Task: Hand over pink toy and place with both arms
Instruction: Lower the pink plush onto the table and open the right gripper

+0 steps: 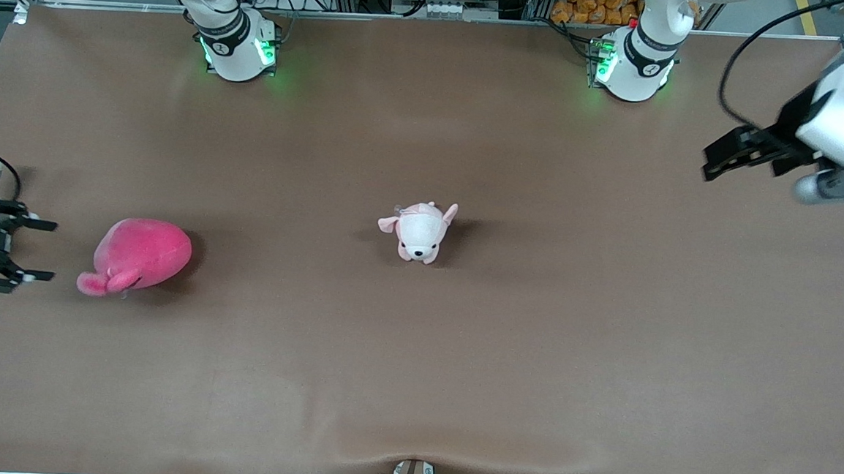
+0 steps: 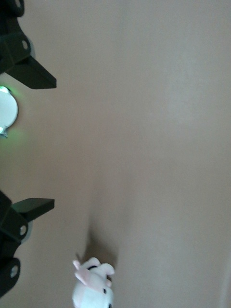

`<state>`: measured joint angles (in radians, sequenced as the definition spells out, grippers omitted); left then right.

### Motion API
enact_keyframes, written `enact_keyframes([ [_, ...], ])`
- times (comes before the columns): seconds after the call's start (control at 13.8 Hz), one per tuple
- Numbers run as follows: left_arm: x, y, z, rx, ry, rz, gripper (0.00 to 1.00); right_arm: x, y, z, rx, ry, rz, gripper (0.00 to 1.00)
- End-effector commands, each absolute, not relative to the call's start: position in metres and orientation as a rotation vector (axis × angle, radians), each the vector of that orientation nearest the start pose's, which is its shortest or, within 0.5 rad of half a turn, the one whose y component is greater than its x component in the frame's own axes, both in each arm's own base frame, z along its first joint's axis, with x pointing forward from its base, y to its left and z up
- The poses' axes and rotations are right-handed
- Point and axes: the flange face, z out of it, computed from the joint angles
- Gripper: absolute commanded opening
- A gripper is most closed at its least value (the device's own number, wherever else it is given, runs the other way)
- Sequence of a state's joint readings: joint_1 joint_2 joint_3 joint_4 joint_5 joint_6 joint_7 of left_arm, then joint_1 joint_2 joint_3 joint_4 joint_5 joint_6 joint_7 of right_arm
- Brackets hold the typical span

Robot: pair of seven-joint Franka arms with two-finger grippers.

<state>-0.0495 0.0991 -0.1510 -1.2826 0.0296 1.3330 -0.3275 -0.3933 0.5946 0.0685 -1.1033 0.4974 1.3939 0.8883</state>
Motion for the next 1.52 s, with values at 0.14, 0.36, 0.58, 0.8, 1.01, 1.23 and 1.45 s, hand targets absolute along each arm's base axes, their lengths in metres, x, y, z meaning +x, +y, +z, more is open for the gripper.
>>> enact_keyframes([
  [0.14,0.505,-0.081,0.689,-3.088,-0.200,0.119,1.00,0.656,-0.099,0.559,-2.514,1.395,0.371,1.00],
  [0.36,0.496,-0.072,0.689,-3.105,-0.234,0.132,1.00,0.650,-0.086,0.584,-2.700,1.196,0.254,1.00],
  [0.58,0.484,-0.069,0.692,-3.101,-0.246,0.124,1.00,0.640,-0.082,0.610,-3.036,0.691,0.114,1.00],
  [0.8,0.468,-0.062,0.692,-3.097,-0.275,0.054,1.00,0.622,-0.087,0.643,-3.116,0.364,0.062,1.00],
  [1.01,0.457,-0.065,0.690,-3.088,-0.250,0.020,1.00,0.572,-0.070,0.704,-3.112,0.260,0.034,1.00],
  [1.23,0.455,-0.068,0.690,-3.077,-0.229,0.016,1.00,0.529,-0.053,0.732,-3.125,0.155,0.088,1.00],
  [1.45,0.453,-0.077,0.690,-3.069,-0.189,0.009,1.00,0.482,-0.039,0.721,-3.146,0.149,0.045,1.00],
])
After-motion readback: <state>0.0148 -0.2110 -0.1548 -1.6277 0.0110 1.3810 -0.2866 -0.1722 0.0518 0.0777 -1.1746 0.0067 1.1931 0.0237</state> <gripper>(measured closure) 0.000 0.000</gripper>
